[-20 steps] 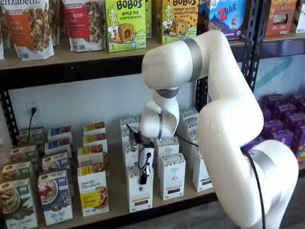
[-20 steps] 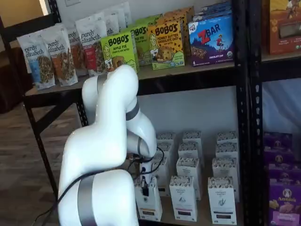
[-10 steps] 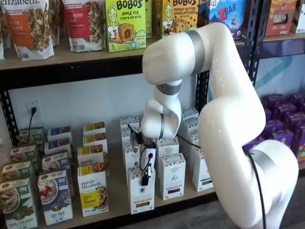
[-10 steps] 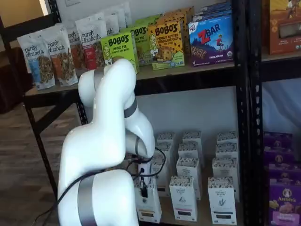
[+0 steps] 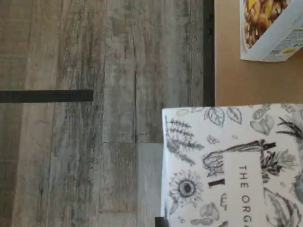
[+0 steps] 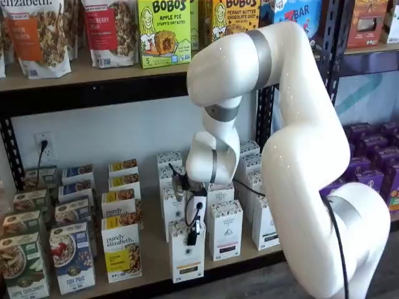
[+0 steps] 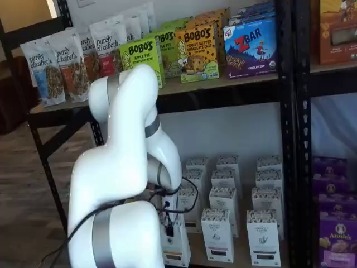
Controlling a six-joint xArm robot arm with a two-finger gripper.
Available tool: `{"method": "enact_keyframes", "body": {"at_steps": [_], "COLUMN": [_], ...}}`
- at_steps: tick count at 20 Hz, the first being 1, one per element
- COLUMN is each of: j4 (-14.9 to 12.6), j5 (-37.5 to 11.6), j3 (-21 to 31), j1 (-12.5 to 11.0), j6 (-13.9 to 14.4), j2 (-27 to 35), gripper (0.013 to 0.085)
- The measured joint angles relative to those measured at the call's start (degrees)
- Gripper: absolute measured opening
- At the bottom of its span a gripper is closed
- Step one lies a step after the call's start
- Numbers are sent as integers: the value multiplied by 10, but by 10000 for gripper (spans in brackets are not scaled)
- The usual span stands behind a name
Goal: Pick up the white box with a yellow strip in the middle, on the bottom shelf, the fourth box from the left
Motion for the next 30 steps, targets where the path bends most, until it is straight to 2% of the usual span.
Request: {"method": "enact_keyframes", "body": {"at_steps": [4,12,16,22,30], "j4": [7,-6,2,-3,-41], "j5": [-6,-12,-20,-17,-29], "j3": [24,63,87,117,161], "j1": [4,12,16,16,22], "j6": [-3,14,9,16,56], "j2": [-17,-47,-64,-92,-131], "gripper": [490,490,490,490,490]}}
